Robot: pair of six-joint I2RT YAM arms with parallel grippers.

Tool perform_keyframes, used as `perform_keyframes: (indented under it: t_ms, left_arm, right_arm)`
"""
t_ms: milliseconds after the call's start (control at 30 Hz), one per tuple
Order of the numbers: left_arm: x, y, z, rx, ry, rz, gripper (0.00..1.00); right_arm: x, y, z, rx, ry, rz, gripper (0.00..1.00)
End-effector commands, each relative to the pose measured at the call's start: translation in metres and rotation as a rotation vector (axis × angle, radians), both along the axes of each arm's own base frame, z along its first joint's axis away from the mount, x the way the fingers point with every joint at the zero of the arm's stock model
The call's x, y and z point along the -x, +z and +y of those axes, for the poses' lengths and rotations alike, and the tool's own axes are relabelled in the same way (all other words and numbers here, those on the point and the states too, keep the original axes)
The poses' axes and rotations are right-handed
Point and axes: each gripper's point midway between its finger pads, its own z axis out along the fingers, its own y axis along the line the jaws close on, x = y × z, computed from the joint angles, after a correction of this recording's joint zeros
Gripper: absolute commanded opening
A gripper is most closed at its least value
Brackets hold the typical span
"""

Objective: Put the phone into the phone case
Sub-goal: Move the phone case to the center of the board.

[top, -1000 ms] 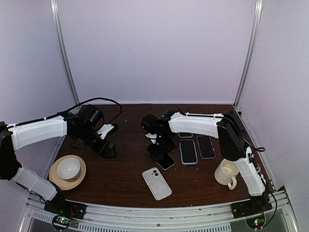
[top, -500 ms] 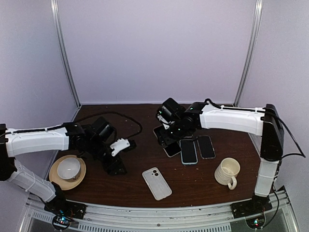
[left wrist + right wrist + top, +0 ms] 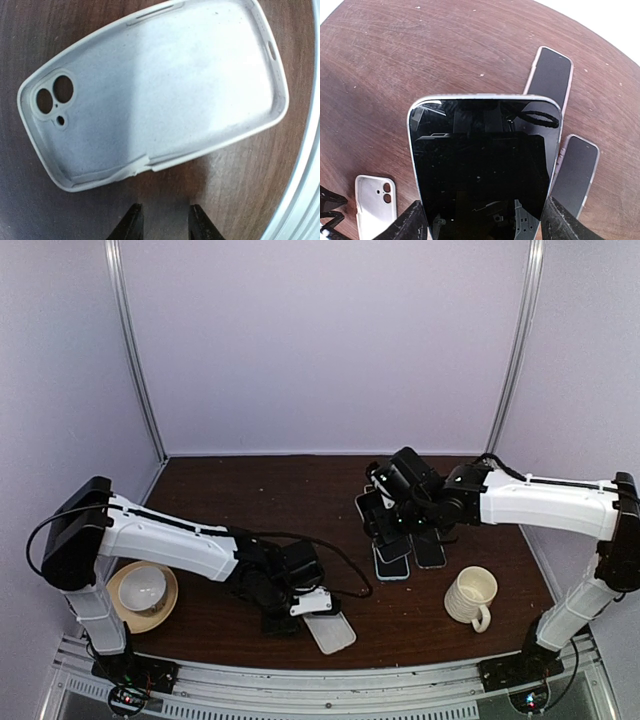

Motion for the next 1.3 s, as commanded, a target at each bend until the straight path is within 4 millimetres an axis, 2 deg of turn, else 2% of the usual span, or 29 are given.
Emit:
perform_keyframes:
  t_ms: [0,167,500,667,833,900,1033,1100,1267]
  left_arm:
    - [-0.018,-0.009,-0.005,-0.055,0.006,-0.09,0.31]
    - [-0.024,-0.03,-0.007,-0.103,-0.013,-0.102,0.28]
    - [-0.041,-0.03,-0.051,-0.023,-0.029,-0.131,0.26]
    - [-0.02,-0.03,-0.06,0.003,-0.049,-0.024,0.26]
    - [-0.009,-0.024,-0.045,-0.002,-0.077,0.001,0.27]
    - [0.001,-0.021,-0.038,-0.004,-0.111,0.044,0.27]
    - [0.031,-0.016,-0.035,0.022,-0.199,0.144,0.28]
    - [0.037,-0.018,-0.04,0.038,-0.212,0.166,0.28]
    - [0.036,-0.024,-0.063,0.063,-0.207,0.173,0.28]
  right_arm:
    - [-0.006,0.028,-0.017,-0.046,-0.07,-0.097,0.3]
    - [-0.003,0.04,-0.032,-0.054,-0.093,-0.127,0.31]
    - [0.001,0.058,-0.054,-0.045,-0.14,-0.17,0.31]
    - [0.006,0.065,-0.068,-0.048,-0.17,-0.189,0.33]
    - [0.011,0.066,-0.076,-0.056,-0.183,-0.192,0.34]
    - [0.012,0.065,-0.077,-0.056,-0.183,-0.191,0.34]
    - [0.013,0.062,-0.076,-0.059,-0.183,-0.179,0.34]
    - [0.013,0.061,-0.074,-0.066,-0.182,-0.176,0.34]
    - [0.014,0.062,-0.075,-0.076,-0.186,-0.171,0.34]
